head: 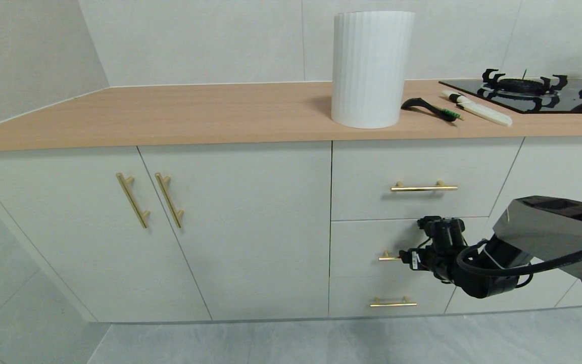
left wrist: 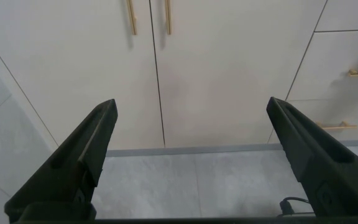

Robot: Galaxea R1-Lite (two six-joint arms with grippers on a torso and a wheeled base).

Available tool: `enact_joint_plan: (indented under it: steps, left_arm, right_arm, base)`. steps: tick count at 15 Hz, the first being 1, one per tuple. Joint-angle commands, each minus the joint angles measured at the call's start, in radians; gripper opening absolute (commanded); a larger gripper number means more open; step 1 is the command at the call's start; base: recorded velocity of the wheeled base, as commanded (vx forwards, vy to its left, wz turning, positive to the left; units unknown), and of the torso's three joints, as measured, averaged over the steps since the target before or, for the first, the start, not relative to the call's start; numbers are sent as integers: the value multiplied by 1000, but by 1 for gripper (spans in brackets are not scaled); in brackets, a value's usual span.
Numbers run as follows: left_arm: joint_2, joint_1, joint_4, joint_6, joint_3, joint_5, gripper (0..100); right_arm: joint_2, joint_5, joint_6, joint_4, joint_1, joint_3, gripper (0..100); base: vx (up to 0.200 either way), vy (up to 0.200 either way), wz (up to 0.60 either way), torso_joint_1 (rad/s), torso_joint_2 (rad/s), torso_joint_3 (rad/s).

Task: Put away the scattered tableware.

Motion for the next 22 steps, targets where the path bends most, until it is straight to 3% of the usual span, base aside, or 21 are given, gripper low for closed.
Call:
enact_joint_plan:
  steps: [1,16,22]
  left_arm:
    - [0,0,0,0,0,0,100]
    - [0,0,0,0,0,0,100]
    - [0,0,0,0,0,0,100]
  right_arm:
    - [1,6,-1,8,-1,1,100]
    - [-73,42,-1,124,-15,33,100]
    - [-300,117,-6,376,2,81,100]
  base:
    - [0,0,0,0,0,0]
    - [0,0,0,0,0,0]
    - [0,0,0,0,0,0]
